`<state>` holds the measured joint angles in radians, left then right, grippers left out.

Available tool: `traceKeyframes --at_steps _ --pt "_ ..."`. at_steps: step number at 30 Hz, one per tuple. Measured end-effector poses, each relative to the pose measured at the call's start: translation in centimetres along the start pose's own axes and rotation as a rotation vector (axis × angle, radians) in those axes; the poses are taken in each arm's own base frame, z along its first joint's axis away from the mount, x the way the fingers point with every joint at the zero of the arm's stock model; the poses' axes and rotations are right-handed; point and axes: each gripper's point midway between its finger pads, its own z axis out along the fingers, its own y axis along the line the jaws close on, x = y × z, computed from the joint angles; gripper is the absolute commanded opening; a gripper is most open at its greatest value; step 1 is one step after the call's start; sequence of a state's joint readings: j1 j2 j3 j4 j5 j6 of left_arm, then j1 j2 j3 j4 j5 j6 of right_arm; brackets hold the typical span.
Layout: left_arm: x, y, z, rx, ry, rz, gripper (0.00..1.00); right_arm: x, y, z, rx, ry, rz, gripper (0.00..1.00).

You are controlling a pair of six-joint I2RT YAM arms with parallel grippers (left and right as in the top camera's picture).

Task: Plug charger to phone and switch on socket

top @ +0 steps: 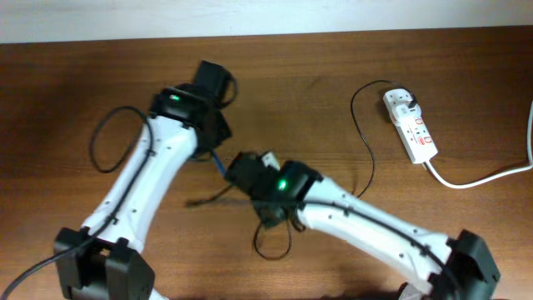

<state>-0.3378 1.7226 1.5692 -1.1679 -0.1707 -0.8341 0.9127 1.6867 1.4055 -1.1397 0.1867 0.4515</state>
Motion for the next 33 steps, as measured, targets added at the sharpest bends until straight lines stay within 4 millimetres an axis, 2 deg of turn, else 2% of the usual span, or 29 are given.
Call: traceKeyframes --at_steps 1,2,3,4,5,6,7,10,12,13,15,16,17,19,20,21,23,24,26,28,29,31,33 --pt "-0.9 1.9 0.3 -0.034 0.011 -0.048 0.0 -1.2 -1.3 1.5 0.02 0.0 0.057 0.35" --pt "-1.5 3.2 0.4 -0.052 0.02 -0.081 0.0 -1.6 -2.0 2.4 0.019 0.015 0.098 0.5" --pt "-1.8 4.3 0.6 -0.07 0.037 -0.109 0.0 -1.9 -2.9 3.7 0.017 0.047 0.158 0.57" --pt "-2.1 5.4 0.6 -0.085 0.047 -0.137 0.0 -2.2 -3.6 4.6 0.013 0.064 0.2 0.57" --pt "-2.4 5.8 0.7 -0.089 0.05 -0.15 0.0 -2.6 -4.4 5.4 0.0 0.074 0.257 0.82" --pt "-2.5 6.0 0.7 -0.09 0.052 -0.155 0.0 -2.8 -5.4 5.7 -0.012 0.085 0.319 0.97" --pt "-2.4 6.0 0.7 -0.088 0.054 -0.154 0.0 -3.0 -5.9 5.7 -0.028 0.091 0.37 1.0" --pt "-2.3 5.8 0.7 -0.082 0.058 -0.152 0.0 -3.3 -7.4 4.8 -0.056 0.101 0.512 0.98" --pt "-2.3 5.8 0.7 -0.084 0.06 -0.152 0.0 -3.5 -7.8 2.6 -0.09 0.067 0.574 0.99" --pt "-2.2 5.9 0.7 -0.085 0.061 -0.152 0.0 -3.7 -7.3 1.2 -0.137 0.045 0.589 0.98" --pt "-2.2 5.9 0.7 -0.087 0.064 -0.151 0.0 -4.3 -5.7 -2.7 -0.317 0.002 0.638 0.99" --pt "-2.1 5.9 0.7 -0.088 0.066 -0.151 0.0 -5.3 -4.8 -4.8 -0.44 -0.037 0.655 0.98" --pt "-2.1 6.0 0.7 -0.089 0.066 -0.15 0.0 -6.6 -4.1 -8.8 -0.623 -0.098 0.684 0.98" --pt "-2.1 6.0 0.7 -0.089 0.067 -0.142 0.0 -8.1 -4.0 -12.1 -0.775 -0.164 0.703 0.98" --pt "-2.1 6.0 0.7 -0.089 0.067 -0.131 0.0 -8.0 -4.7 -13.1 -0.816 -0.163 0.737 0.98" --pt "-2.1 6.0 0.7 -0.089 0.067 -0.12 0.0 -6.3 -6.0 -12.2 -0.767 -0.079 0.823 0.99" --pt "-2.2 5.9 0.7 -0.086 0.065 -0.102 0.0 -1.2 -8.4 -9.1 -0.529 0.127 1.046 0.98" --pt "-2.2 5.9 0.7 -0.085 0.064 -0.099 0.0 -0.2 -9.2 -7.9 -0.441 0.15 1.12 0.99" --pt "-2.3 5.9 0.6 -0.084 0.063 -0.092 0.0 -1.2 -10.0 -6.1 -0.372 0.097 1.144 0.81" --pt "-2.2 5.9 0.6 -0.084 0.065 -0.088 0.0 -1.0 -10.1 -4.4 -0.285 0.099 1.135 0.95" --pt "-2.2 5.9 0.6 -0.086 0.067 -0.088 0.0 -0.3 -10.1 -3.2 -0.234 0.133 1.15 0.96" --pt "-2.1 6.0 0.6 -0.088 0.069 -0.081 0.0 2.0 -10.1 0.0 -0.129 0.226 1.211 0.88" --pt "-2.1 6.0 0.6 -0.088 0.069 -0.078 0.0 2.5 -10.1 3.1 -0.109 0.218 1.261 0.83"
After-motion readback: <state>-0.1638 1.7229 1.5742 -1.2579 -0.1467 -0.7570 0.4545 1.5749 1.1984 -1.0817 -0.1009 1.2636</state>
